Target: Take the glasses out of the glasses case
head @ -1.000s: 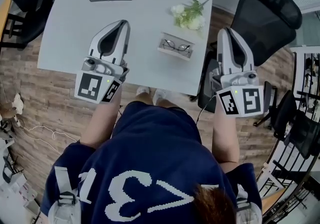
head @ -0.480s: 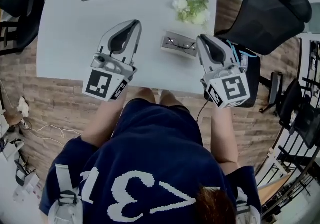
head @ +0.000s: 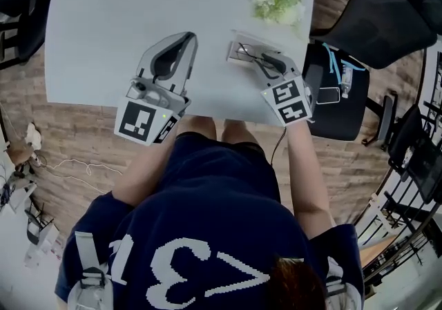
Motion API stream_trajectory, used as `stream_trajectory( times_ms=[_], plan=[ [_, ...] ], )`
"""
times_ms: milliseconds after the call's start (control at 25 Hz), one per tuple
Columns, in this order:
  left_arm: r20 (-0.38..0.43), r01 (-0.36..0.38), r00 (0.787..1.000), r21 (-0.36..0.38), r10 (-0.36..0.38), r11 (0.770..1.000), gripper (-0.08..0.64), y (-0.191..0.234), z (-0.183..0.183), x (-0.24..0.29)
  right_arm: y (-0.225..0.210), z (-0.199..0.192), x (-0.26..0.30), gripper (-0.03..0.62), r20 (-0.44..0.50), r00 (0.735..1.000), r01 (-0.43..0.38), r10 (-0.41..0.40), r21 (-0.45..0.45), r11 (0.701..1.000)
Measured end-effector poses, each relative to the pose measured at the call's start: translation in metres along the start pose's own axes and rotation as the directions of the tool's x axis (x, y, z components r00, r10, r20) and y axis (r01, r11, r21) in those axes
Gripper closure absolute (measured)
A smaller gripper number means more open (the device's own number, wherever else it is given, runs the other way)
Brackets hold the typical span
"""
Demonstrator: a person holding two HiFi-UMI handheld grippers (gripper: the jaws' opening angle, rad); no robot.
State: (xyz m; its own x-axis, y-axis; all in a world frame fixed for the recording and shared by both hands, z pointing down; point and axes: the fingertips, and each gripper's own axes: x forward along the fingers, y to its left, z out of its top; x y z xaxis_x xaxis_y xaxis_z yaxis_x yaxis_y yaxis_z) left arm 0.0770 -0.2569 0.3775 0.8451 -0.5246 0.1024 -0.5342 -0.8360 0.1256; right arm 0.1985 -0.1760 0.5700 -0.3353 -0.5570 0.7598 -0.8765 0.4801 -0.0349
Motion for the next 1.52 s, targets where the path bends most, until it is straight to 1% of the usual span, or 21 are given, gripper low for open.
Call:
stream_trajectory(
  times_ms=[80, 160, 240, 320, 440, 520, 560, 640, 720, 800, 880, 960, 1080, 1160, 1200, 1240, 1280, 1360, 1440, 1520],
  plan=[
    [-0.019, -0.004, 1.000, -0.014, 0.004, 1.000, 0.543, 0.002, -0.007, -0.002, 0.000, -0.008, 0.013, 0.484, -0.062, 0.997, -0.035, 0.036, 0.020, 0.999],
    [-0.033, -0.008, 0.999, -0.026, 0.007, 1.000, 0.543, 0.004, -0.013, -0.004, -0.002, -0.014, 0.022, 0.480, -0.131, 0.989, -0.060, 0.063, 0.026, 0.998],
    [-0.040, -0.013, 0.999, -0.033, 0.011, 0.999, 0.543, 0.005, -0.017, -0.006, -0.004, -0.019, 0.029, 0.480, -0.200, 0.978, -0.066, 0.064, -0.003, 0.998],
    [-0.044, -0.018, 0.999, -0.039, 0.016, 0.999, 0.543, 0.005, -0.020, -0.008, -0.006, -0.021, 0.034, 0.493, -0.248, 0.967, -0.076, 0.067, -0.029, 0.997],
    [-0.047, -0.027, 0.999, -0.041, 0.025, 0.999, 0.543, 0.007, -0.021, -0.011, -0.004, -0.022, 0.039, 0.505, -0.299, 0.951, -0.103, 0.077, -0.072, 0.992],
    [-0.045, -0.031, 0.999, -0.041, 0.029, 0.999, 0.543, 0.008, -0.022, -0.012, -0.004, -0.025, 0.043, 0.539, -0.336, 0.940, -0.109, 0.060, -0.128, 0.986],
    [-0.043, -0.031, 0.999, -0.041, 0.030, 0.999, 0.543, 0.008, -0.021, -0.012, -0.005, -0.027, 0.044, 0.545, -0.350, 0.936, -0.109, 0.047, -0.158, 0.981],
    [-0.037, -0.032, 0.999, -0.038, 0.031, 0.999, 0.543, 0.007, -0.019, -0.012, -0.007, -0.027, 0.045, 0.560, -0.358, 0.933, -0.113, 0.036, -0.198, 0.974],
    [-0.032, -0.033, 0.999, -0.035, 0.032, 0.999, 0.544, 0.006, -0.017, -0.012, -0.007, -0.023, 0.041, 0.565, -0.335, 0.941, -0.121, 0.044, -0.212, 0.970],
    [-0.025, -0.032, 0.999, -0.030, 0.032, 0.999, 0.543, 0.005, -0.014, -0.013, -0.005, -0.011, 0.031, 0.566, -0.272, 0.961, -0.122, 0.057, -0.230, 0.966],
    [-0.014, -0.032, 0.999, -0.020, 0.031, 0.999, 0.544, 0.004, -0.009, -0.013, -0.002, 0.003, 0.017, 0.566, -0.189, 0.979, -0.119, 0.072, -0.247, 0.962],
    [0.002, -0.032, 0.999, -0.009, 0.032, 0.999, 0.544, 0.003, 0.000, -0.013, 0.000, 0.016, 0.000, 0.566, -0.106, 0.991, -0.106, 0.082, -0.244, 0.964],
    [0.036, -0.030, 0.999, 0.013, 0.029, 0.999, 0.543, 0.001, 0.018, -0.014, -0.004, 0.040, -0.030, 0.566, 0.041, 0.997, -0.061, 0.068, -0.166, 0.984],
    [0.068, -0.028, 0.997, 0.035, 0.026, 0.999, 0.543, 0.000, 0.033, -0.012, -0.017, 0.062, -0.054, 0.566, 0.172, 0.985, -0.001, 0.017, -0.095, 0.996],
    [0.086, -0.028, 0.996, 0.047, 0.024, 0.999, 0.543, 0.000, 0.041, -0.011, -0.025, 0.075, -0.068, 0.566, 0.241, 0.970, 0.030, -0.016, -0.056, 0.998],
    [0.105, -0.027, 0.994, 0.059, 0.021, 0.998, 0.544, 0.000, 0.049, -0.010, -0.032, 0.089, -0.083, 0.566, 0.308, 0.950, 0.056, -0.049, -0.016, 0.998],
    [0.124, -0.026, 0.992, 0.071, 0.017, 0.997, 0.543, 0.000, 0.058, -0.009, -0.039, 0.102, -0.098, 0.566, 0.372, 0.925, 0.078, -0.080, 0.021, 0.997],
    [0.161, -0.025, 0.987, 0.094, 0.009, 0.995, 0.544, -0.001, 0.075, -0.006, -0.051, 0.127, -0.129, 0.566, 0.482, 0.865, 0.114, -0.135, 0.073, 0.991],
    [0.195, -0.026, 0.981, 0.117, 0.003, 0.993, 0.543, -0.003, 0.091, -0.003, -0.059, 0.148, -0.158, 0.566, 0.559, 0.809, 0.149, -0.180, 0.100, 0.984],
    [0.223, -0.032, 0.975, 0.137, 0.000, 0.990, 0.543, -0.005, 0.106, -0.002, -0.061, 0.164, -0.184, 0.566, 0.610, 0.766, 0.171, -0.205, 0.114, 0.979]
  ],
)
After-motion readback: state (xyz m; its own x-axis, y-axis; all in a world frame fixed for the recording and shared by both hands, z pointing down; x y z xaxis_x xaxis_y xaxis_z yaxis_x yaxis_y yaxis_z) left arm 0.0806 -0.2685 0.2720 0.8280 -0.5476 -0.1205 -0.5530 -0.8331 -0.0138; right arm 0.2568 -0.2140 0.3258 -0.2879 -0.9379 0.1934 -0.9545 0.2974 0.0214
